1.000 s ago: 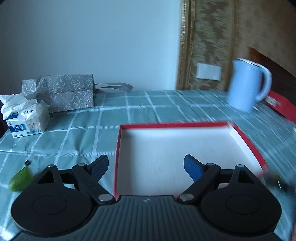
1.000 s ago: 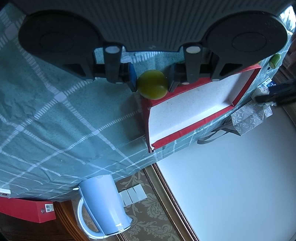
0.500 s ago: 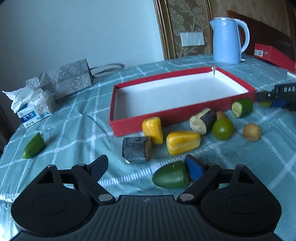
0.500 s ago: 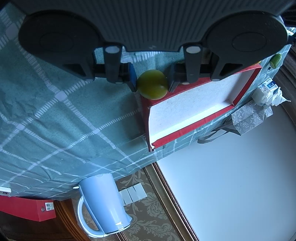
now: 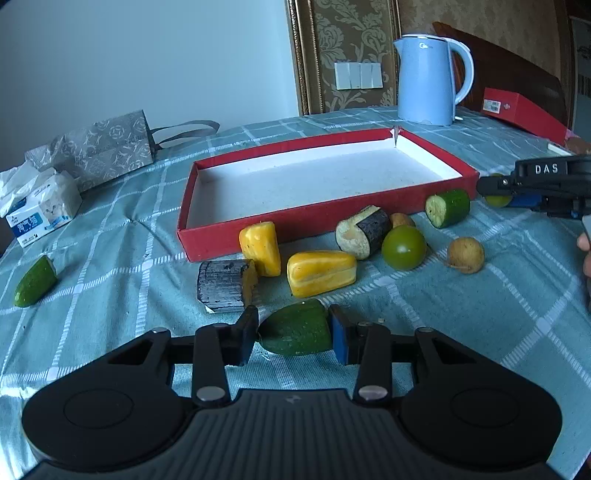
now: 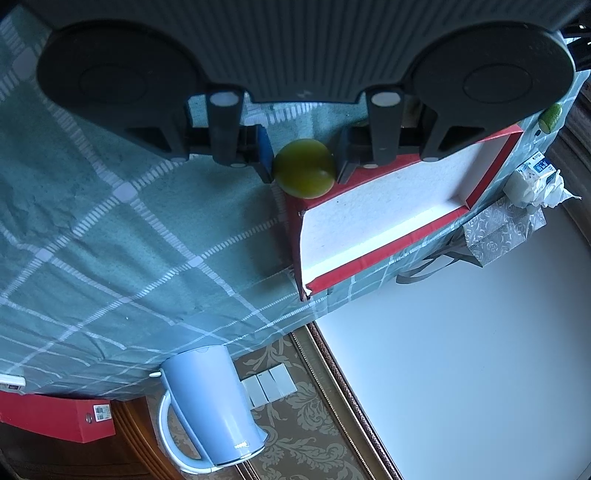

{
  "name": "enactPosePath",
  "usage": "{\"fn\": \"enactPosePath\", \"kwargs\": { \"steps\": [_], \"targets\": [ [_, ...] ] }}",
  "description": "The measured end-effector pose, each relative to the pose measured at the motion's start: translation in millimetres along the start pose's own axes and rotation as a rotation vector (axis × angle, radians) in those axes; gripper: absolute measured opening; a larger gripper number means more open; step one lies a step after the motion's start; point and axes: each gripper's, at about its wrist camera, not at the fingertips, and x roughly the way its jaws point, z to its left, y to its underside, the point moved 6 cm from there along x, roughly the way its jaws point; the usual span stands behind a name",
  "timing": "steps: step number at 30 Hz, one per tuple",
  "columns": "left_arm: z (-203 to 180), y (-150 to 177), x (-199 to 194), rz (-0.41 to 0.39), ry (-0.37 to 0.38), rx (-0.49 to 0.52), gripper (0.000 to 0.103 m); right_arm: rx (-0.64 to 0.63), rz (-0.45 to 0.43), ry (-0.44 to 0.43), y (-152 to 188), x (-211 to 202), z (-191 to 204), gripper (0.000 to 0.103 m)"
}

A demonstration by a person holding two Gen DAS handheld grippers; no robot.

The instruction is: Organize fruits

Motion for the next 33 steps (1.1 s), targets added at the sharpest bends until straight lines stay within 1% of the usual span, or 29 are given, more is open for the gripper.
{"fn": "enactPosePath", "kwargs": {
  "steps": [4,7,9,12,15,17,18,23,25,28,29,30,31,33],
  "targets": [
    [-3.4,-16.4,-10.1,-0.056,0.019,0.006,0.04,0.0,-0.002,0.001,-0.3,0.4,0.1,0.033],
    [-7.3,-41.7,-11.8,-0.109,0.026,0.025,0.04,-0.001,0.0,0.0,-0.1,1.8,0.3,0.033],
    [-7.1,-62.7,-5.4,-0.144,0.027,0.019,0.04,-0.002,0.0,0.0,0.2,1.2,0.1,0.033],
    [-1.7,-92.2,18.0,-0.16,-0.011,-0.003,0.04,0.002,0.005,0.001,0.4,2.1,-0.4,0.033],
    [6.2,-113.9,51.3,-0.131,-0.046,-0.032,0.04,0.004,0.008,0.001,0.6,2.3,-0.7,0.033],
    [11.5,-121.7,74.4,-0.084,-0.042,-0.06,0.04,0.005,0.012,0.001,0.5,3.1,-0.8,0.033],
    [14.2,-124.3,87.6,-0.059,-0.047,-0.081,0.04,0.006,0.013,0.001,0.8,3.3,-0.9,0.033],
    [23.6,-121.6,136.9,0.056,-0.101,-0.089,0.04,0.007,0.022,-0.002,1.2,5.3,-1.0,0.033],
    [27.3,-120.1,145.9,0.072,-0.103,-0.11,0.039,0.007,0.027,-0.003,1.4,6.2,-1.3,0.033],
    [29.4,-122.7,144.7,0.058,-0.095,-0.123,0.04,0.011,0.03,-0.003,1.8,6.6,-2.0,0.033],
    [29.6,-123.3,142.7,0.05,-0.1,-0.123,0.042,0.011,0.034,-0.003,2.0,7.1,-2.2,0.033],
    [29.6,-124.1,140.3,0.039,-0.12,-0.117,0.052,0.011,0.036,-0.003,2.1,7.6,-2.1,0.033],
    [28.6,-126.2,137.4,0.025,-0.136,-0.106,0.065,0.011,0.036,-0.002,2.0,8.0,-2.1,0.033],
    [28.5,-127.6,125.8,-0.02,-0.168,-0.088,0.073,0.01,0.035,-0.003,2.0,7.8,-1.9,0.033]
  ]
}}
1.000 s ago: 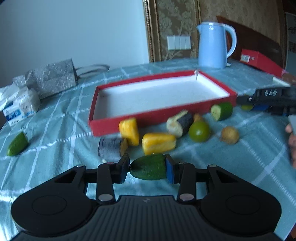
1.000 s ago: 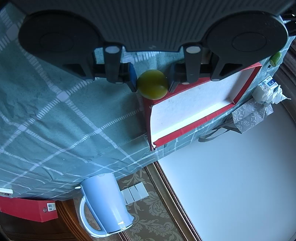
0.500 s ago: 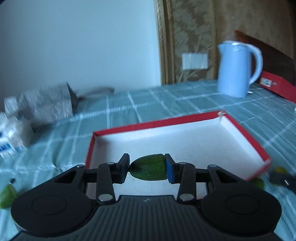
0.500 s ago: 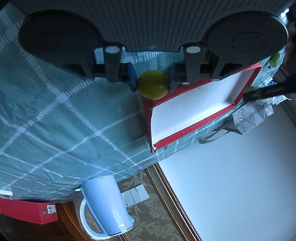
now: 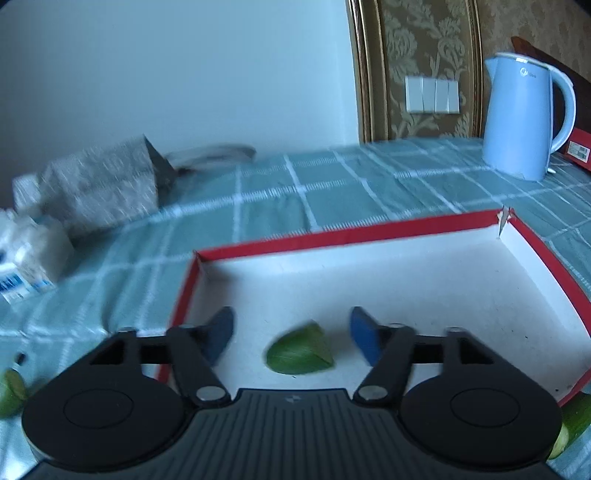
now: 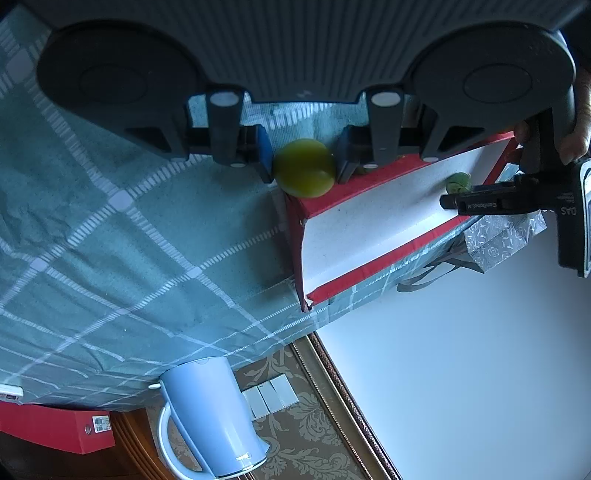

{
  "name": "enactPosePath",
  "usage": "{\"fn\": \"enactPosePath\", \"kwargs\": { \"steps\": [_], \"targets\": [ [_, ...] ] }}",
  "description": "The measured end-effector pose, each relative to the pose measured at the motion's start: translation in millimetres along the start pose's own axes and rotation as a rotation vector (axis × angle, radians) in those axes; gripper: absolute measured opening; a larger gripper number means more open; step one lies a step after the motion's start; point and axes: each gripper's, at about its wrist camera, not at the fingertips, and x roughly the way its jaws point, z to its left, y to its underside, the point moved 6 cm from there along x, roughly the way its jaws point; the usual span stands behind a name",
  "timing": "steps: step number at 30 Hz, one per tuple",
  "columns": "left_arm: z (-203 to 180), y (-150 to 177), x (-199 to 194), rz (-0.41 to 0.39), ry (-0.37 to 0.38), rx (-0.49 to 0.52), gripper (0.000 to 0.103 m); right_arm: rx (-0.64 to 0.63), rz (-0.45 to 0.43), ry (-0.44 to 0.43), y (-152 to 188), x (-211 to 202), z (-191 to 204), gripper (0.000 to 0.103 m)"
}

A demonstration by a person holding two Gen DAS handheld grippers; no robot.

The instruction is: Organize fruits

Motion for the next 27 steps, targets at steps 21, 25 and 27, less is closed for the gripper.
{"fn": "enactPosePath", "kwargs": {
  "steps": [21,25,27],
  "targets": [
    [39.3,119.9,-130.0,-0.061,0.114,-0.153,0.082,-0.009,-0.016,0.013,-0.6,-2.6,0.7,0.033],
    [36.8,126.2,-123.9,-0.025,0.113,-0.135,0.082,-0.008,-0.023,0.024,-0.8,-4.2,0.3,0.033],
    [34.2,128.0,-121.0,-0.013,0.112,-0.126,0.082,-0.007,-0.019,0.031,-0.8,-3.4,0.0,0.033]
  ]
}}
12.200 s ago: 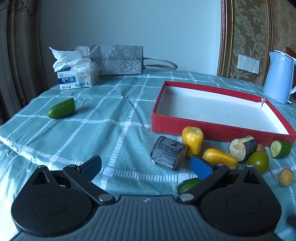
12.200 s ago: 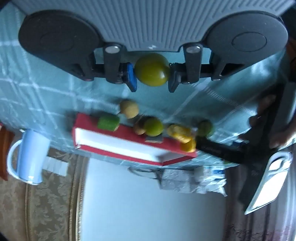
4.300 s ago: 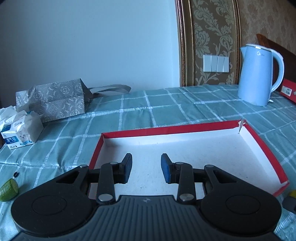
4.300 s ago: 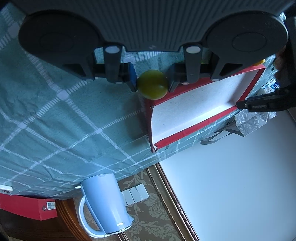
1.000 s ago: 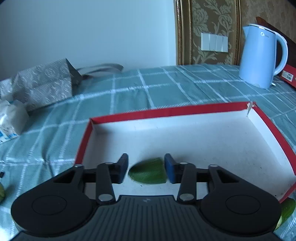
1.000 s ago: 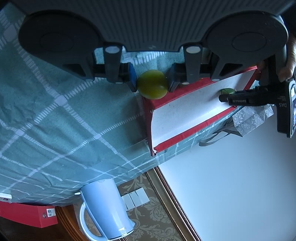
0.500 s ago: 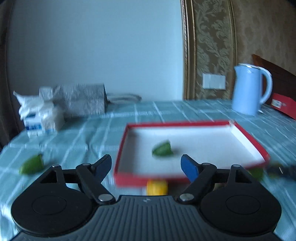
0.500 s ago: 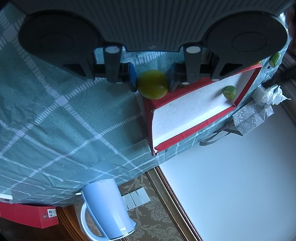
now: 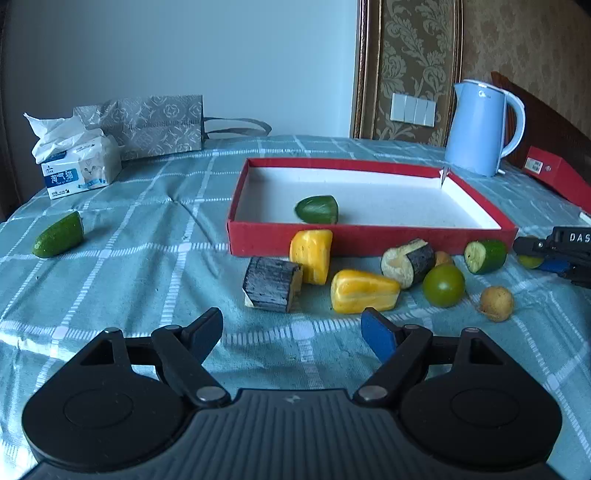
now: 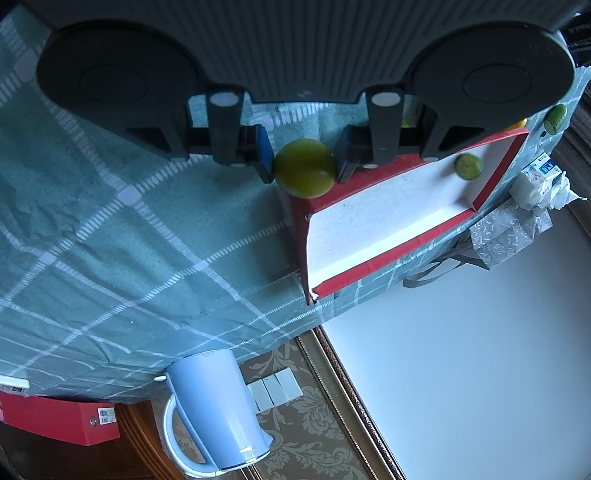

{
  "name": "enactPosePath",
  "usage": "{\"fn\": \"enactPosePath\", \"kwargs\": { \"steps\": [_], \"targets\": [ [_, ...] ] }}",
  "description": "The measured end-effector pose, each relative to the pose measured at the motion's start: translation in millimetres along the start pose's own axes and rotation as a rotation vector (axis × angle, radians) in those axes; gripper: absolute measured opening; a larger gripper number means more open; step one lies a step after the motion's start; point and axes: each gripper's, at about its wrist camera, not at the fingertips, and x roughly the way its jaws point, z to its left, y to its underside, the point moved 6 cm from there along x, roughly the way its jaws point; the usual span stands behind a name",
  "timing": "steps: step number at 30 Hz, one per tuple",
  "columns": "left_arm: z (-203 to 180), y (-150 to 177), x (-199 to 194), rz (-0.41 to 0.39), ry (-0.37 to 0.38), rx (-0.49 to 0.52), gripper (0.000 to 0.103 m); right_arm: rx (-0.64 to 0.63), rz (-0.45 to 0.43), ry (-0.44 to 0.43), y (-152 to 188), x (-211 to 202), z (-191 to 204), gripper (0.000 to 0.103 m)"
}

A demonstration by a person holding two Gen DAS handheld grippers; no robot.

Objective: Organize fruits
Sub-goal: 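Lower the round green fruit into the red box and open the right gripper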

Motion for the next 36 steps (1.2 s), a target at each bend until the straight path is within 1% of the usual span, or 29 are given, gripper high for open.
{"fn": "enactPosePath", "kwargs": {
  "steps": [4,6,9,10,13,15,17,20,27,29,30,33,36],
  "targets": [
    [-5.8,4.4,6.6,0.028,-0.008,0.026,0.082,-0.007,-0.006,0.009,-0.1,-1.2,1.3,0.033],
    [-7.5,4.0,7.7,0.025,-0.006,0.03,0.082,-0.032,-0.017,0.011,-0.2,-2.4,5.4,0.033],
    [-6.3,3.4,10.2,0.035,0.005,0.014,0.085,-0.15,-0.046,0.045,-1.1,-4.4,22.6,0.033],
    [-5.8,3.2,10.1,0.034,0.009,0.01,0.085,-0.175,-0.056,0.049,-3.3,-4.8,27.3,0.033],
    [-7.0,3.7,10.6,0.034,0.008,0.021,0.088,-0.22,-0.089,0.028,-17.2,-5.3,42.3,0.033],
    [-6.4,3.7,12.0,0.039,-0.009,0.018,0.092,-0.274,-0.122,0.04,-27.6,-3.7,54.2,0.033],
    [-5.4,3.1,12.3,0.04,-0.004,0.012,0.092,-0.318,-0.148,0.051,-36.7,2.9,65.1,0.033],
    [-5.5,2.9,12.8,0.042,-0.001,0.015,0.093,-0.36,-0.13,0.058,-47.4,25.4,75.7,0.033],
    [-5.7,2.4,13.2,0.041,-0.002,0.013,0.094,-0.431,-0.04,0.105,-58.0,85.4,91.6,0.033],
    [-5.8,2.5,13.5,0.042,0.001,0.012,0.095,-0.443,-0.008,0.107,-56.0,96.9,93.5,0.044],
    [-6.0,2.5,13.8,0.043,0.001,0.012,0.096,-0.451,-0.009,0.112,-53.7,98.3,93.7,0.047],
    [-6.4,2.3,14.3,0.044,-0.002,0.014,0.097,-0.463,-0.015,0.116,-51.1,98.2,94.8,0.048],
    [-6.1,2.2,14.6,0.044,-0.003,0.017,0.097,-0.426,-0.043,0.113,-53.6,90.7,89.8,0.058]
  ]
}}
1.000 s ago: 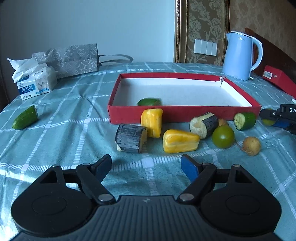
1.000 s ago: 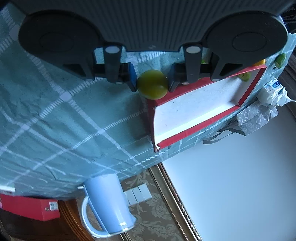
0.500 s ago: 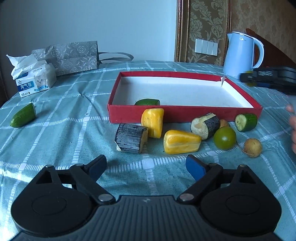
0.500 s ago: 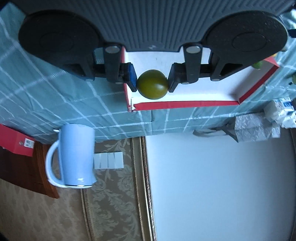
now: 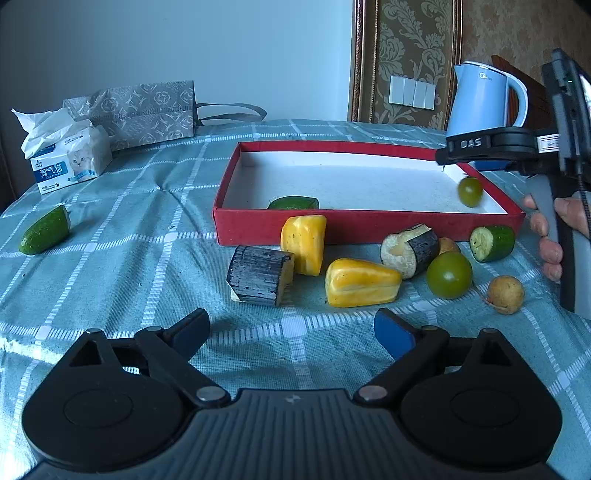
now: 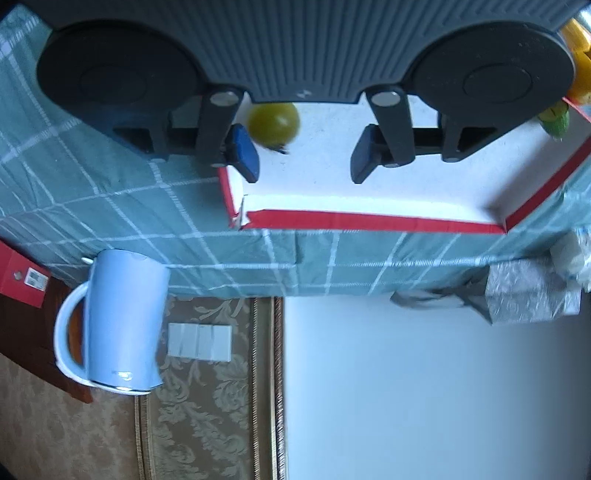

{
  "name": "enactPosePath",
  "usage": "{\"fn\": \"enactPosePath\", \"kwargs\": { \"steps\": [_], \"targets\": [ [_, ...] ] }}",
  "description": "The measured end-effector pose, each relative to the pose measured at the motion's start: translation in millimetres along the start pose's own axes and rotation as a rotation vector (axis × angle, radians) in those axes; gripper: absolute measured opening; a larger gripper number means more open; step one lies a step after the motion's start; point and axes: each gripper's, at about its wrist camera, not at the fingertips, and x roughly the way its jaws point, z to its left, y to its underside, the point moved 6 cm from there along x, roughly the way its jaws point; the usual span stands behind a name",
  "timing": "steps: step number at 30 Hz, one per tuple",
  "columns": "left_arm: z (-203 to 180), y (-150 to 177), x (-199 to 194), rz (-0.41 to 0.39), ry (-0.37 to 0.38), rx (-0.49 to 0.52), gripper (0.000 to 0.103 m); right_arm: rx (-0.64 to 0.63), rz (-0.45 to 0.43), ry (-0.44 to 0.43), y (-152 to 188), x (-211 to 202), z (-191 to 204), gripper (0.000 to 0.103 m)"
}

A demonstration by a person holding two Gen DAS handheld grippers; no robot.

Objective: Organize fruits
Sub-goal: 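Lower the round green fruit into the red box and open the right gripper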

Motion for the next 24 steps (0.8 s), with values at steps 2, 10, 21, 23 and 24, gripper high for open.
{"fn": "enactPosePath", "kwargs": {
  "steps": [2,10,21,23,24],
  "targets": [
    [-0.1,0.0,0.0,0.0,0.0,0.0,0.097,0.024,-0.021,0.009,0.9,-8.6,-5.6,0.068],
    [-0.8,-0.1,-0.1,0.0,-0.006,0.008,0.097,0.135,-0.144,0.043,11.8,-59.5,-36.1,0.091],
    [15.9,-2.3,-12.2,-0.067,-0.023,-0.081,0.097,0.233,-0.217,0.109,47.4,-109.8,-65.0,0.103],
    [19.2,-2.6,-14.4,-0.082,-0.035,-0.098,0.097,0.248,-0.205,0.094,49.4,-108.2,-66.5,0.103],
    [20.5,-2.7,-14.1,-0.081,-0.041,-0.102,0.097,0.25,-0.197,0.09,49.7,-107.4,-66.7,0.103]
  ]
}}
